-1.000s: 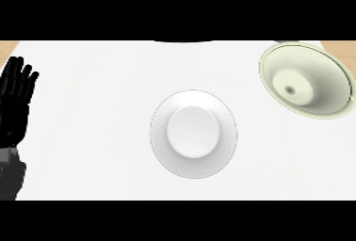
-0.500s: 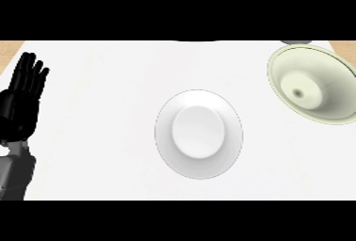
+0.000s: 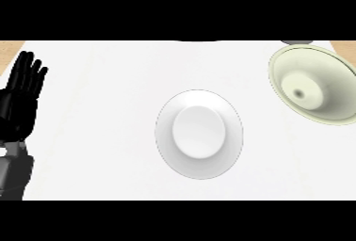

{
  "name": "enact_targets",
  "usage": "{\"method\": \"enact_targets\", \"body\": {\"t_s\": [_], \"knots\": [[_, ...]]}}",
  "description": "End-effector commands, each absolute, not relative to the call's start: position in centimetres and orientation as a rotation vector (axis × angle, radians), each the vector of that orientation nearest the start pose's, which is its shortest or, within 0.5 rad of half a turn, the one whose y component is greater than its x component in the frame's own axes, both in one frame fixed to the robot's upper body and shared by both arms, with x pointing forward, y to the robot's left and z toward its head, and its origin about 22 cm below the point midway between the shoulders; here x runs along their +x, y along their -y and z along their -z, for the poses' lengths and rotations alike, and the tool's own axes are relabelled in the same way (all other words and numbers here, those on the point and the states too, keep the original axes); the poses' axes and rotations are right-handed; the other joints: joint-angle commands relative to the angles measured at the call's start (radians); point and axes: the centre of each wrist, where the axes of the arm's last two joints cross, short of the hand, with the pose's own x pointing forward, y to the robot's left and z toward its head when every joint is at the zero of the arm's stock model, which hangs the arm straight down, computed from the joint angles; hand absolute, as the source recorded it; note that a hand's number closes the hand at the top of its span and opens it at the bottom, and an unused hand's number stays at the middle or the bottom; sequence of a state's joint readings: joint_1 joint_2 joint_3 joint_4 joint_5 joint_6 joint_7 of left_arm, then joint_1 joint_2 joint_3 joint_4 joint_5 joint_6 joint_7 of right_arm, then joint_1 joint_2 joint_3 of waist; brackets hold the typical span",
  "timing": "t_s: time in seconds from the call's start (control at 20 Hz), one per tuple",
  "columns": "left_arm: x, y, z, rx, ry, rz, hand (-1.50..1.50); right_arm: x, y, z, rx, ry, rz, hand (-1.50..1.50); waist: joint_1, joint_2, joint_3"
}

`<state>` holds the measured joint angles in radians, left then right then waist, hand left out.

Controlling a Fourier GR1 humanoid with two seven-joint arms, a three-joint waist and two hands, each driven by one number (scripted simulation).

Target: Pick the squash from the plate and place it in the bowl

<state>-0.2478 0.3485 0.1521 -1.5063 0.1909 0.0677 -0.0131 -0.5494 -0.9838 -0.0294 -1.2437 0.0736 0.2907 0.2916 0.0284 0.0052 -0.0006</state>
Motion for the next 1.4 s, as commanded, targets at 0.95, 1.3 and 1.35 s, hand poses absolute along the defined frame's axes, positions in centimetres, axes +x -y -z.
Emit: {"method": "enact_targets", "body": {"t_s": [0.95,1.3,1.35], "knots": [[28.9,-32.3,-8.4,0.214,1.789,-0.011,0.00,38.2,41.3,-11.4,-0.798,1.443,-0.118,-1.50,-0.004,-0.001,0.002],[29.5,-32.0,-9.2,0.233,1.783,-0.031,0.00,35.7,47.9,-13.6,-0.906,1.491,0.145,-1.50,-0.013,0.000,0.002],[29.2,-32.9,-7.6,0.247,1.784,-0.033,0.00,34.3,49.5,-14.0,-0.915,1.485,0.155,-1.50,-0.027,-0.003,0.001]]}}
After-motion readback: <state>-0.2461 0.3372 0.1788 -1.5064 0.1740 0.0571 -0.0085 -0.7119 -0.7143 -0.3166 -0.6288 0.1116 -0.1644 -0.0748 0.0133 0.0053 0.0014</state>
